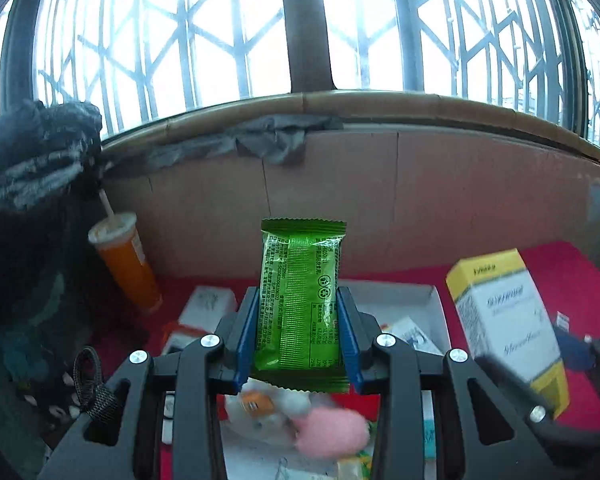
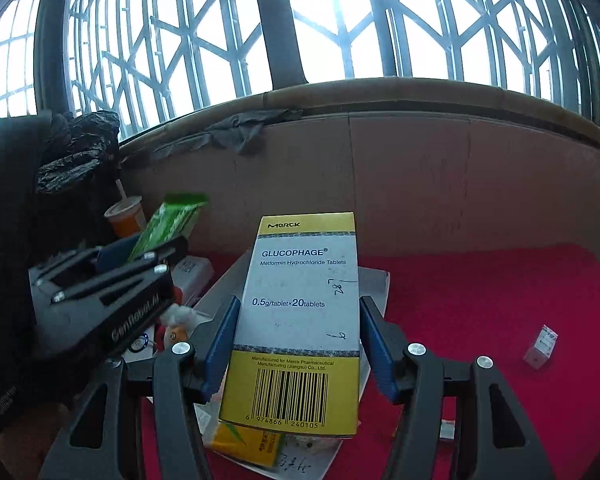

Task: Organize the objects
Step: 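Lift and carry the green snack bar to the tray while the right tool carries the Glucophage box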

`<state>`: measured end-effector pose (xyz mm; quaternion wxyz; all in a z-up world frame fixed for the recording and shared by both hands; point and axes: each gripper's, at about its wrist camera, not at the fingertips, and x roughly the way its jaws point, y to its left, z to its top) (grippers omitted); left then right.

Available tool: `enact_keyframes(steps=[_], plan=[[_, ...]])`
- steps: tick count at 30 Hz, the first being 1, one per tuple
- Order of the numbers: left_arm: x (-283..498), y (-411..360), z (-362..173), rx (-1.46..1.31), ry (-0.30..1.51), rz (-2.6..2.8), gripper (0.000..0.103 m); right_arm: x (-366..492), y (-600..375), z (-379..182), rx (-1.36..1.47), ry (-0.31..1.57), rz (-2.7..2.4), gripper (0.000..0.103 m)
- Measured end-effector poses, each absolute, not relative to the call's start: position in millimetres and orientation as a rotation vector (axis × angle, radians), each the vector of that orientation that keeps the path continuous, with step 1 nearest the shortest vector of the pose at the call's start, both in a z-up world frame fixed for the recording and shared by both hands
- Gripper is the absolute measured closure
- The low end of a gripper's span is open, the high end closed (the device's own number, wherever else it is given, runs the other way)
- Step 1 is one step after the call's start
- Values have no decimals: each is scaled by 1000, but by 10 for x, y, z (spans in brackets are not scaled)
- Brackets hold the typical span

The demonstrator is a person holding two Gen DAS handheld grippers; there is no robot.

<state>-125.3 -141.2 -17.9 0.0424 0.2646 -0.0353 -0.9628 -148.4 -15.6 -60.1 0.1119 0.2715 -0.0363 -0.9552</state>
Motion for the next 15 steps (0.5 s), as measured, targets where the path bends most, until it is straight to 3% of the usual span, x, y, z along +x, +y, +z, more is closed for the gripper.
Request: enact_keyframes(steps=[8,15], plan=[[-1496,-1364,-549,950,-136,-2907,67,-1671,-147,-982,955,-82,-2800,39],[-1666,-1395,-489,936,-143,-2907,67,-1872,-282,-1097,1005,-26,-2792,39]])
